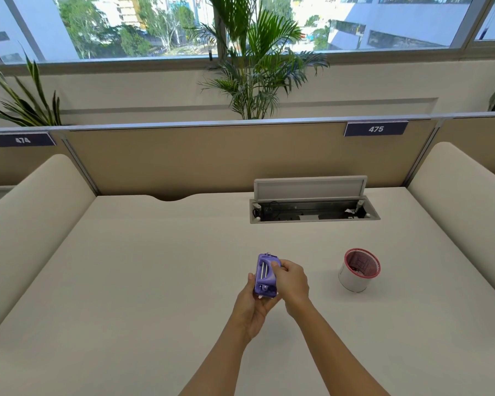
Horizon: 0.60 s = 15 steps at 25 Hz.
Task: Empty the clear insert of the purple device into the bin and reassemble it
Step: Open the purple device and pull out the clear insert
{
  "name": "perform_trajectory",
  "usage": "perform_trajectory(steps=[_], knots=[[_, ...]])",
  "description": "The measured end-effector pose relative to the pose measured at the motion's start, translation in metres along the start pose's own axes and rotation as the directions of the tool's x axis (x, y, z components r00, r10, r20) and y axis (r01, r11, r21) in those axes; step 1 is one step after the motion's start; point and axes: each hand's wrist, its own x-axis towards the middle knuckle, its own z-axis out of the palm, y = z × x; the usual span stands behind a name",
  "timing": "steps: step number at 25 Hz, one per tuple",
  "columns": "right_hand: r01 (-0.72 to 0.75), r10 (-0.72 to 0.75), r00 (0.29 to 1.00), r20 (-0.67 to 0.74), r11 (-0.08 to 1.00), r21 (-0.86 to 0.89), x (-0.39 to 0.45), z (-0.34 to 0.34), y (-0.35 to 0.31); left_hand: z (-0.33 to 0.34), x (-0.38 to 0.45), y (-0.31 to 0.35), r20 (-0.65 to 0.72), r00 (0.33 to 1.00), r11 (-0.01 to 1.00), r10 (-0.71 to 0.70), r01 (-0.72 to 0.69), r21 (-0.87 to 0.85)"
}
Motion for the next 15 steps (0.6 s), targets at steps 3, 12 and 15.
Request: perform_trajectory(steps=[3, 12, 15], knots=[[-0.023, 0.023, 1.0, 0.014, 1.0, 0.017, 0.001, -0.001, 0.001, -0.002, -0.001, 0.0, -0.002, 1.0, 1.0, 0.002, -0.002, 0.006], [-0.246, 0.191, 0.959, 0.207, 0.926, 0.286, 0.006, -0.011, -0.001, -0.012, 0.003, -0.003, -0.054, 0.999, 0.999, 0.001, 0.002, 0.054], [-0.359, 0.256, 0.926, 0.278, 0.826, 0.435, 0.005, -0.022, -0.009, -0.013, 0.003, 0.0, -0.063, 0.998, 1.0, -0.009, 0.01, 0.022]])
